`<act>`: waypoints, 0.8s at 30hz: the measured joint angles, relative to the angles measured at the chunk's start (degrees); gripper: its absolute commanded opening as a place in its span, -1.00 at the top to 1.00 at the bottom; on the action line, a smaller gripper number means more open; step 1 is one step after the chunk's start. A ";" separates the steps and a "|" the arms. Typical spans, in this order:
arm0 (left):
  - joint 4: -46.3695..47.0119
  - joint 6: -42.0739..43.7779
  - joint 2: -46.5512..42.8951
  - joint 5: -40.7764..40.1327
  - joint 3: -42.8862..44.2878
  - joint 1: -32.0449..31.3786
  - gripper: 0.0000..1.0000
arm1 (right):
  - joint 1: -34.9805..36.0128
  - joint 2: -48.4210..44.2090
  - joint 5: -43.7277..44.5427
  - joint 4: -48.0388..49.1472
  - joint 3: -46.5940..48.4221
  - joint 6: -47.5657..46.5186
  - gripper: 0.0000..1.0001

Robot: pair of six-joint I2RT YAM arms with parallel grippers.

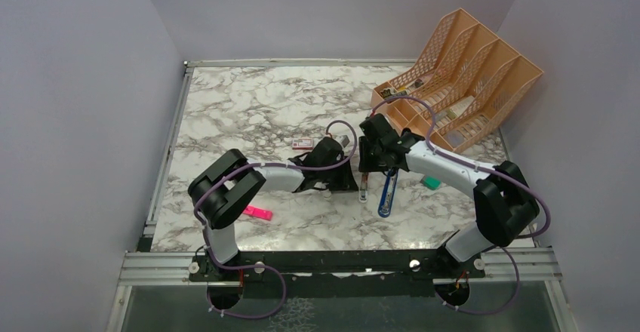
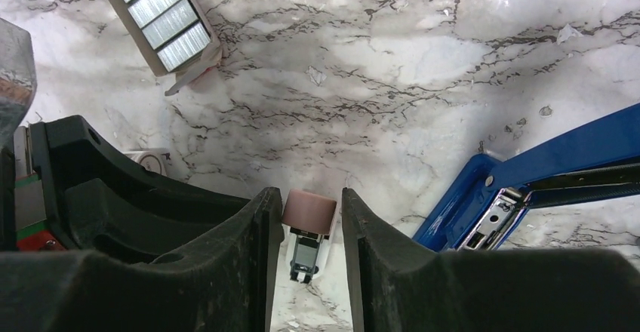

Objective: Load the staples into the stapler

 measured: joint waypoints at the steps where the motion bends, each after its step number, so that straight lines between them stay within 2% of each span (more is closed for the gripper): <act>1: 0.33 -0.22 0.13 0.15 0.00 -0.11 0.55 | 0.00 -0.07 -0.04 0.04 -0.15 0.00 0.25; 4: 0.57 -0.68 0.31 0.20 0.00 -0.46 0.61 | 0.00 -0.42 -0.31 0.07 -0.68 -0.17 0.32; 16: 1.16 -1.05 0.92 0.63 0.00 -1.44 0.68 | -0.02 -2.19 -1.57 0.63 -1.92 -0.37 0.35; 24: 1.62 -2.01 1.22 0.66 0.00 -1.64 0.78 | -0.09 -2.84 -2.38 0.96 -2.71 -0.39 0.44</act>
